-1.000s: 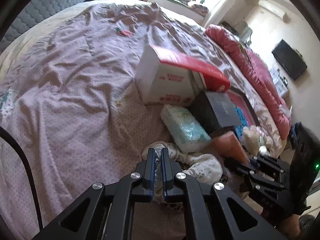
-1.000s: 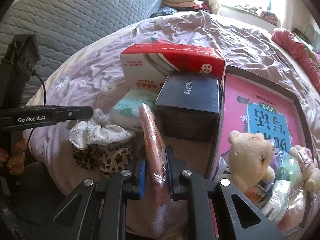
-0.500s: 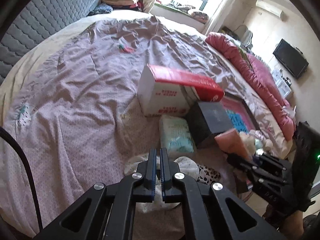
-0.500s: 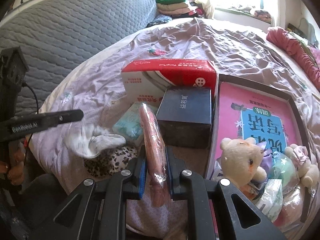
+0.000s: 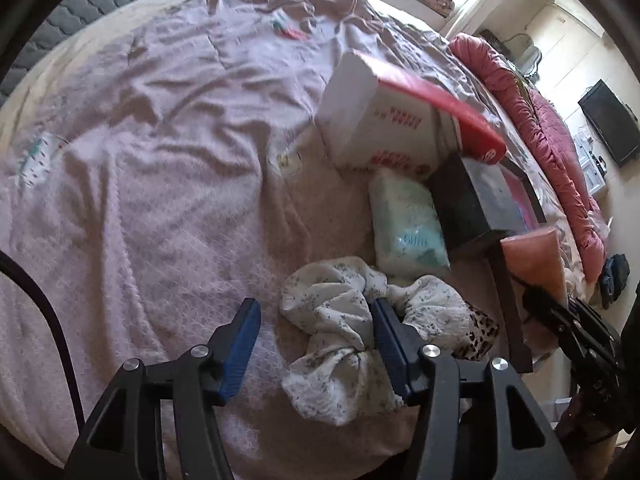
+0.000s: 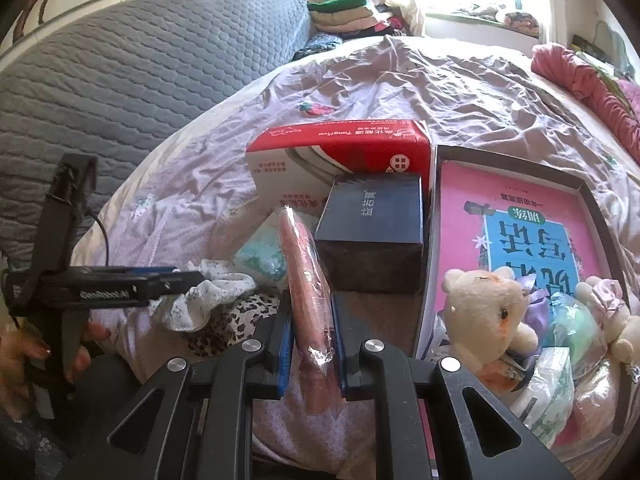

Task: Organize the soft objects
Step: 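Carry the floral cloth with the left tool while the right tool carries the pink bag over the tray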

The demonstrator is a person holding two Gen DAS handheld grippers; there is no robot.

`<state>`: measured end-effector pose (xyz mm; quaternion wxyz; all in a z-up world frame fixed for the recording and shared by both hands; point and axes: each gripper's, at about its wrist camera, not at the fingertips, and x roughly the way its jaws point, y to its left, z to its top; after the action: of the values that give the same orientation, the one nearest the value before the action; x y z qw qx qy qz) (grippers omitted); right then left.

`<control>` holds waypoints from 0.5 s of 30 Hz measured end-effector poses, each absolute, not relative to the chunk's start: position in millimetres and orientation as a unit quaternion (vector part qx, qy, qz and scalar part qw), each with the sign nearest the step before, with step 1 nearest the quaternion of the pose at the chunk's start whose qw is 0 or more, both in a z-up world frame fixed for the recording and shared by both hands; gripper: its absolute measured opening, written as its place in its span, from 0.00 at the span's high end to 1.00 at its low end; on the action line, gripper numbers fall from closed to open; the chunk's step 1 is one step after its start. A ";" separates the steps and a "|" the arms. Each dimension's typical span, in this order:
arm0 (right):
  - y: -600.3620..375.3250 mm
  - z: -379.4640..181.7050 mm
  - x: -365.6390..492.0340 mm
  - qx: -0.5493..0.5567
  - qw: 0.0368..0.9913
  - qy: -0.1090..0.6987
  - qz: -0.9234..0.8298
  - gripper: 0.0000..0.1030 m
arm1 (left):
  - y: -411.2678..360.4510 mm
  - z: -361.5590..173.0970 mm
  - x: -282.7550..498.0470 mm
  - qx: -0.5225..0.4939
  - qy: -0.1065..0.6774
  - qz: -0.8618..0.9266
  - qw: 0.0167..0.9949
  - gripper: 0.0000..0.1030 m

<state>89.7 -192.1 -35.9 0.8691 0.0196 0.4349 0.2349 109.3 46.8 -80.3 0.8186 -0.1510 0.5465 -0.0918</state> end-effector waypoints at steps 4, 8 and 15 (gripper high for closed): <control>-191.2 -36.3 89.3 0.019 0.870 0.434 0.235 0.83 | 52.8 -86.2 111.0 -0.175 0.547 -0.102 0.812 0.75; -192.5 -35.4 89.5 0.023 0.871 0.432 0.232 0.83 | 58.4 -87.7 108.4 -0.194 0.545 -0.107 0.809 0.86; -197.2 -28.9 86.2 0.034 0.874 0.428 0.229 0.83 | 58.9 -51.5 95.9 -0.178 0.499 -0.095 0.843 0.86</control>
<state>86.2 -197.2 -28.9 0.8736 0.0336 0.4282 0.2287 95.9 58.9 -51.5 0.8430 -0.1783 0.4986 -0.0950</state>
